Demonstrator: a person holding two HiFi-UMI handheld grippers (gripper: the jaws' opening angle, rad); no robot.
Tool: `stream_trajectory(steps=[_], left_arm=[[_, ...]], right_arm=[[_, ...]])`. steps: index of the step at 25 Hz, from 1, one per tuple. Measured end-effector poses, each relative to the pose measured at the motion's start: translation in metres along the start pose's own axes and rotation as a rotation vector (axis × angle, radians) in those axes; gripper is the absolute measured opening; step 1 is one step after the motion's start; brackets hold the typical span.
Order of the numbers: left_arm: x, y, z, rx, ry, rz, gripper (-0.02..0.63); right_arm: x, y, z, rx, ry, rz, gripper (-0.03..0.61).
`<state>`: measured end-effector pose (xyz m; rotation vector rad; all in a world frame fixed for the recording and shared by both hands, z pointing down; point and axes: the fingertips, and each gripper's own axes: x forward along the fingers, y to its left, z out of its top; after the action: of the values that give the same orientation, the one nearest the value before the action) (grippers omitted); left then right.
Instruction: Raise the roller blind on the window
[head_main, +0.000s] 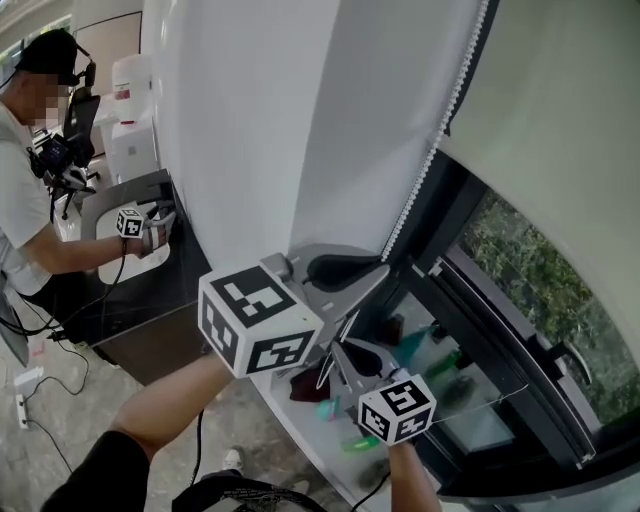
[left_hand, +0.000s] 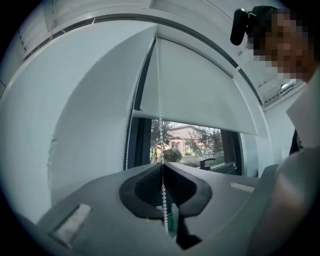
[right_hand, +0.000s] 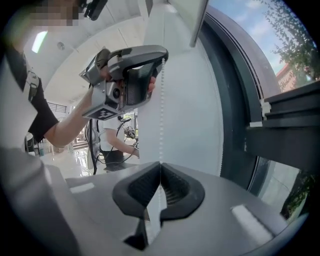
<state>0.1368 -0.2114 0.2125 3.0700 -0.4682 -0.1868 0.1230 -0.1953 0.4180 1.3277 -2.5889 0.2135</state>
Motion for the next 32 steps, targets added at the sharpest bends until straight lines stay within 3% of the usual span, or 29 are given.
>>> stream_trajectory(steps=[5, 7, 10, 13, 18, 22, 25, 32], left_arm=[[0.003, -0.001, -0.016, -0.003, 0.045, 0.000, 0.014], [0.000, 0.003, -0.033, 0.002, 0.089, 0.013, 0.014], [-0.007, 0.009, -0.075, -0.022, 0.185, 0.026, 0.012], [-0.015, 0.010, -0.124, -0.054, 0.281, 0.034, 0.012], [-0.024, 0.007, -0.165, -0.101, 0.333, 0.048, 0.012], [-0.028, 0.007, -0.178, -0.107, 0.343, 0.056, 0.012], [-0.030, 0.008, -0.181, -0.114, 0.355, 0.053, 0.012], [-0.042, 0.000, -0.172, -0.137, 0.350, -0.015, 0.025]], right_arm=[[-0.009, 0.002, -0.006, 0.066, 0.053, 0.079, 0.019], [-0.024, -0.004, 0.011, 0.126, -0.021, 0.104, 0.125], [-0.047, -0.017, 0.073, 0.195, -0.204, 0.109, 0.146], [-0.055, -0.018, 0.145, 0.149, -0.332, 0.097, 0.146], [-0.048, -0.008, 0.220, 0.009, -0.389, 0.091, 0.146], [-0.036, -0.006, 0.240, -0.015, -0.396, 0.101, 0.107], [-0.033, -0.003, 0.243, -0.024, -0.416, 0.100, 0.012], [-0.041, -0.004, 0.239, -0.038, -0.485, 0.077, 0.006]])
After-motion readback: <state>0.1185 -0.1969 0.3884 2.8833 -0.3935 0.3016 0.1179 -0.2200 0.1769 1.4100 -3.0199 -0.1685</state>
